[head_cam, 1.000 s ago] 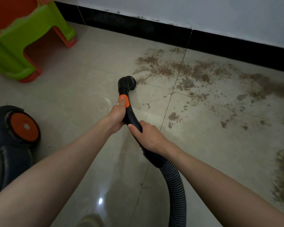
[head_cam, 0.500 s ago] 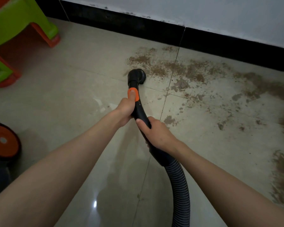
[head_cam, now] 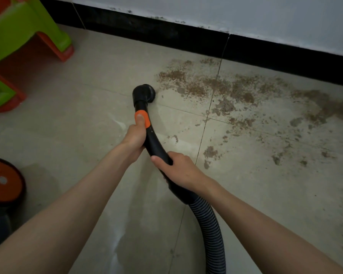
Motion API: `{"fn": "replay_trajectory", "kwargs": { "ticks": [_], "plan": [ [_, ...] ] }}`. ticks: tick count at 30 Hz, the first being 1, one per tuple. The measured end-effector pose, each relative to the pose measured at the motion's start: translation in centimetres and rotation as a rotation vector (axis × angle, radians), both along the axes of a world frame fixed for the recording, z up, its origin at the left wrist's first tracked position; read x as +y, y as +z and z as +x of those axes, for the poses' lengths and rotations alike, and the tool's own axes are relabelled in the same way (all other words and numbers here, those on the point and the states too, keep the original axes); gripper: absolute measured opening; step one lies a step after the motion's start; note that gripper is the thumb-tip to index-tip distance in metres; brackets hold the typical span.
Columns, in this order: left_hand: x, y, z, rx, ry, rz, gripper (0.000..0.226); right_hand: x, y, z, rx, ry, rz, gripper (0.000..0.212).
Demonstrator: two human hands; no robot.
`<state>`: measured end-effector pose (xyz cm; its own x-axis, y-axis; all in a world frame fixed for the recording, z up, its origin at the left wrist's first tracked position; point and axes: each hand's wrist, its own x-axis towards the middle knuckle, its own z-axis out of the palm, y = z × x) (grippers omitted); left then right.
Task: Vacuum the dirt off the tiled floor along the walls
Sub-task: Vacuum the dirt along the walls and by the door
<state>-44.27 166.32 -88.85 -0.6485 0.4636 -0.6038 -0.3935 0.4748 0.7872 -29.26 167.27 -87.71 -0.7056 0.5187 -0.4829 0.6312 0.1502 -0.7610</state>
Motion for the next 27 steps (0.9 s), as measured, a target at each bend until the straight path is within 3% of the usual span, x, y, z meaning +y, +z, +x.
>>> {"fn": "replay_trajectory", "kwargs": {
  "ticks": [7, 12, 17, 27],
  "plan": [
    [2.7, 1.2, 0.9, -0.077, -0.115, 0.024, 0.055, 0.5, -0.8, 3.3, -0.050, -0.067, 0.041, 0.043],
    [3.2, 2.0, 1.9, -0.110, -0.123, 0.038, 0.059, 0.0, 0.1, 3.9, -0.046, -0.174, 0.215, 0.040],
    [1.5, 2.4, 1.1, -0.220, -0.051, 0.054, 0.058, 0.6, 1.2, 3.9, -0.066, -0.044, 0.252, 0.042],
    [2.9, 2.6, -0.8, -0.105, -0.085, 0.034, 0.061, 3.3, 1.5, 0.0, -0.041, -0.016, 0.245, 0.040]
  ]
}}
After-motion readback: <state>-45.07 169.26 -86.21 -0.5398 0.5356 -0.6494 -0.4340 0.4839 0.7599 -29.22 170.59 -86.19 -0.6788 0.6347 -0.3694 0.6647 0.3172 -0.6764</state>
